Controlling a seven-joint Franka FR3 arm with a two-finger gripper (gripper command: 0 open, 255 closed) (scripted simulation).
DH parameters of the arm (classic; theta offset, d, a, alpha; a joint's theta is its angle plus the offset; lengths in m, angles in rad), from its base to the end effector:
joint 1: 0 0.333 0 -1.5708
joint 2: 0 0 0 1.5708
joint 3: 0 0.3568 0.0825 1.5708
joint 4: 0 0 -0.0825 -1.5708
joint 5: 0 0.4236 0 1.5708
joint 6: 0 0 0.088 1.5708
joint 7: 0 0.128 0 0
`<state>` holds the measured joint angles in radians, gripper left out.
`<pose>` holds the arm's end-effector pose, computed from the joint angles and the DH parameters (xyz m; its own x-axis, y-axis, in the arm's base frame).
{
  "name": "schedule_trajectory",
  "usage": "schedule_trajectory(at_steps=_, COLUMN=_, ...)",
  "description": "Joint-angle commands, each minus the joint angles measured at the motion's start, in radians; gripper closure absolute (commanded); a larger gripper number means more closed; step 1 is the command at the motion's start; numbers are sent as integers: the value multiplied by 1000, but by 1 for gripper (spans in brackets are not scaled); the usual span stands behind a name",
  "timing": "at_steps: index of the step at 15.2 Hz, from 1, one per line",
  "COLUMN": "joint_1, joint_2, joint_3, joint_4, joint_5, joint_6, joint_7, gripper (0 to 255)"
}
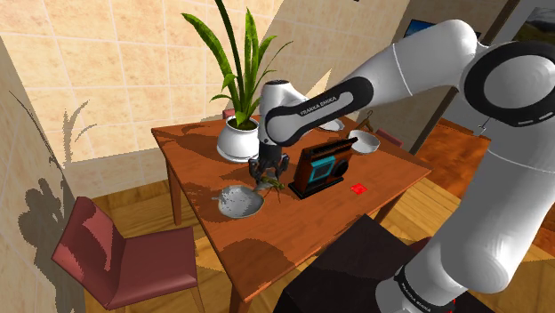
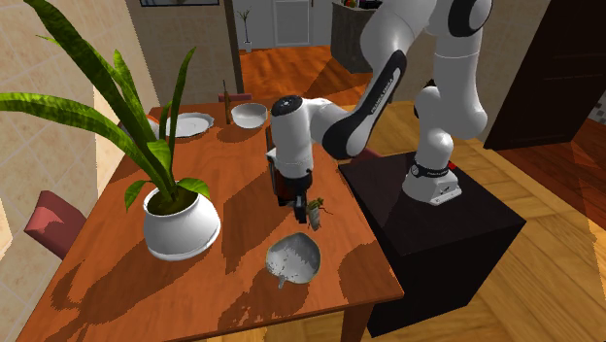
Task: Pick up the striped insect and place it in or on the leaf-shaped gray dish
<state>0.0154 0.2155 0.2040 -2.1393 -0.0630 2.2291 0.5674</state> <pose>0.5734 0.1240 0.2877 0.9470 -0.3052 -0.1005 -0.2997 -0.9518 0.0658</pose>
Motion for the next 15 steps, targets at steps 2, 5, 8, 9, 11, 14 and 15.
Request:
schedule_trajectory(at_steps=2, joint_1=33, joint_2=88, joint_3=11, joint_4=130, joint_5=-17, joint_6=-45, joint_7=49, gripper=255)
schedule_trajectory(at_steps=5, joint_1=67, joint_2=182, joint_3=17, joint_4=276, joint_5=-34, joint_6=-99, joint_7=90, gripper=255)
schedule_trajectory(at_steps=8, joint_1=88, joint_2=245, joint_3=17, joint_4=361, joint_5=-45, joint_6=-123, joint_7=111, gripper=255)
schedule_trajectory(at_steps=9, joint_1=89, joint_2=252, joint_3=16, joint_4=358, joint_5=-47, joint_6=-113, joint_7=112, gripper=255)
schedule_trajectory(at_steps=11, joint_1=90, joint_2=267, joint_3=14, joint_4=352, joint_5=-51, joint_6=-92, joint_7=114, gripper=255)
schedule_trajectory(at_steps=14, joint_1=93, joint_2=291, joint_3=10, joint_4=345, joint_5=-57, joint_6=-62, joint_7=118, gripper=255)
schedule_trajectory(at_steps=15, joint_1=94, joint_2=300, joint_3=9, joint_4=343, joint_5=-59, joint_6=-52, joint_7=119, gripper=255)
